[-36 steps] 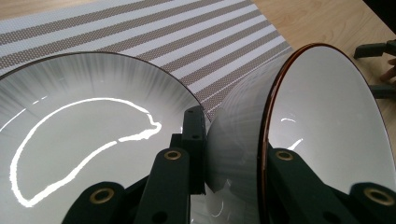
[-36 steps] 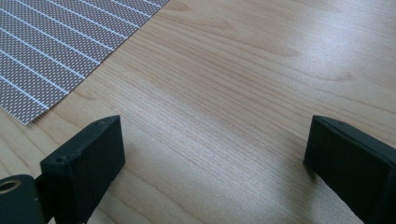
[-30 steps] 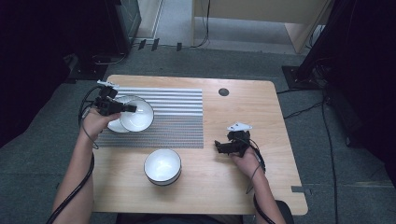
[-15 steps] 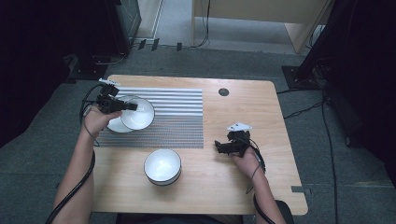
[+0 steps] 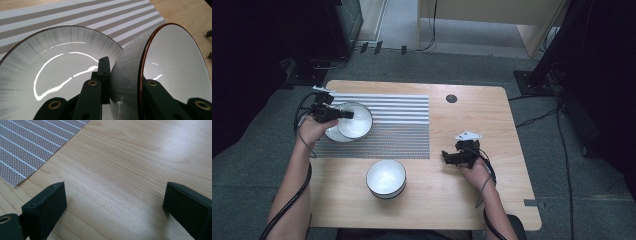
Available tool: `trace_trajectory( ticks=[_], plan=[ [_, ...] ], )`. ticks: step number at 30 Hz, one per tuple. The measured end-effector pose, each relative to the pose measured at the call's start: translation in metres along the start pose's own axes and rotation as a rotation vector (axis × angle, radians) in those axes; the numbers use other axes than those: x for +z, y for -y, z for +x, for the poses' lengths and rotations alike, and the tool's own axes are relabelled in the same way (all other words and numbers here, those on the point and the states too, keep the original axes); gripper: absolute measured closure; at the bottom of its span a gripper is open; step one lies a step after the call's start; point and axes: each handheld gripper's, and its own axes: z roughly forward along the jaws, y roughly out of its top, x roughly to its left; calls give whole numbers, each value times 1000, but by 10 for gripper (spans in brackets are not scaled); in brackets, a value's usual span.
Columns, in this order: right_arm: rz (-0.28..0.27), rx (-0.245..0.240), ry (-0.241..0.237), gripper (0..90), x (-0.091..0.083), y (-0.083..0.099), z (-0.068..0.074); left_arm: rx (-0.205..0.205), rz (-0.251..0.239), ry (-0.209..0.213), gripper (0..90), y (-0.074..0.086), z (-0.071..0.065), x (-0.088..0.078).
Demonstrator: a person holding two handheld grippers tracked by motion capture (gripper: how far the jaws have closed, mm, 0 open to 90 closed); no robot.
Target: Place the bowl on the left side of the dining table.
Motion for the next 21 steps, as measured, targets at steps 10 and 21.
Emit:
trace_trajectory(
  ticks=[10,21],
  plan=[
    [0,0,0,44,0,0,0,-37,-9,-36,778,5,13,-1],
    [-1,-1,1,44,0,0,0,-75,-15,-56,779,9,28,1]
  ],
)
